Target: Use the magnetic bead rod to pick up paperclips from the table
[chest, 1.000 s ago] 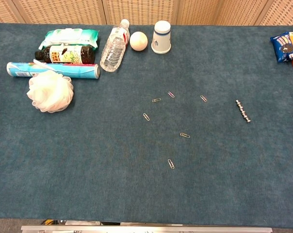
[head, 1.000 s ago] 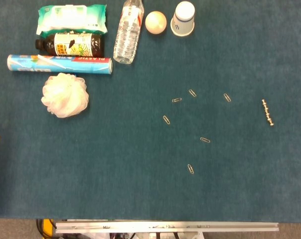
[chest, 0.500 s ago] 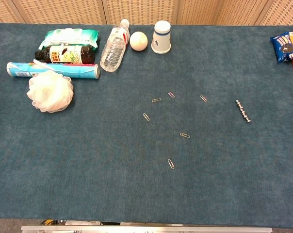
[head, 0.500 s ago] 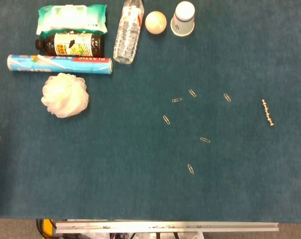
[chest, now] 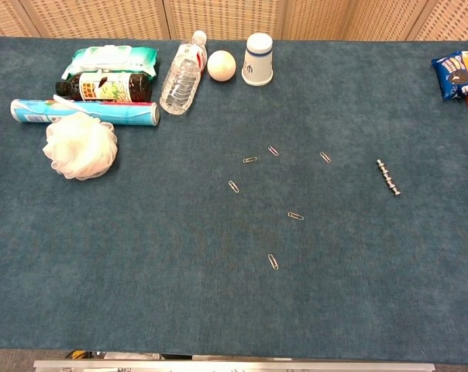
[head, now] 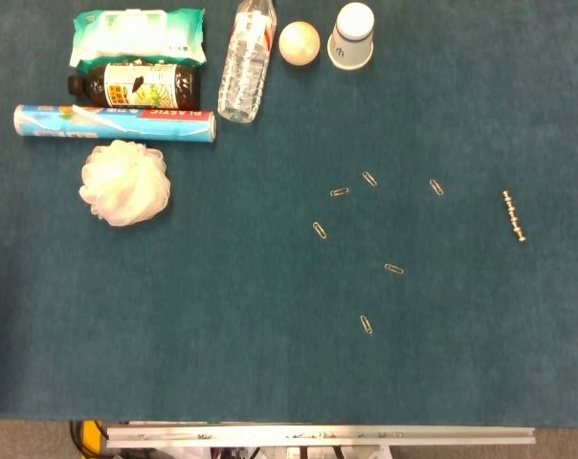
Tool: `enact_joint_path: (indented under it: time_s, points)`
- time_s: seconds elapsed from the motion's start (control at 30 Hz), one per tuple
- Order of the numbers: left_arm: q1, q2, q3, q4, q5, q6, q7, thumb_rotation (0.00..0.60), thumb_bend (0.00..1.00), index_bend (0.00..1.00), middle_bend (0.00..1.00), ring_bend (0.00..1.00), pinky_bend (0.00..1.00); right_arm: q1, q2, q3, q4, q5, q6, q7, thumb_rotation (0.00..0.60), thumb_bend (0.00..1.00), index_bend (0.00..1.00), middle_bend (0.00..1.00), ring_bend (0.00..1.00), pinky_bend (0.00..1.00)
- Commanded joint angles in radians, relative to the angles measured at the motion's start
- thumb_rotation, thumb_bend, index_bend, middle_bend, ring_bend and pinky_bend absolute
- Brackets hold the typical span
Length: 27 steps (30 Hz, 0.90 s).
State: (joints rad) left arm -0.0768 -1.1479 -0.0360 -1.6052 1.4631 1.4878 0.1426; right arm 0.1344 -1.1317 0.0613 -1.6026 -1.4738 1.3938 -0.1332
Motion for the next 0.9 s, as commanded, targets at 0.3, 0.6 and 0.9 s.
enact_joint_path:
  time_s: [0.3,0.6,0.9]
  points:
    - [-0.004,-0.001,-0.003,0.001,-0.01,-0.013,0.01,0.6,0.14,0.42,0.43,0.36,0.53,0.005,-0.007,0.005,0.009,0.007,-0.002,0.004,0.6,0.0,0.19,0.44,0.32,0.58]
    - [-0.003,0.002,-0.004,0.001,-0.015,-0.014,0.003,0.6,0.14,0.42,0.43,0.36,0.53,0.051,-0.081,-0.006,0.095,-0.071,-0.015,-0.029,0.6,0.0,0.19,0.34,0.26,0.47]
    - [-0.002,0.0,-0.005,0.002,-0.014,-0.012,0.003,0.6,0.14,0.42,0.43,0.36,0.53,0.097,-0.164,-0.03,0.279,-0.213,0.036,0.026,0.6,0.0,0.32,0.29,0.19,0.35]
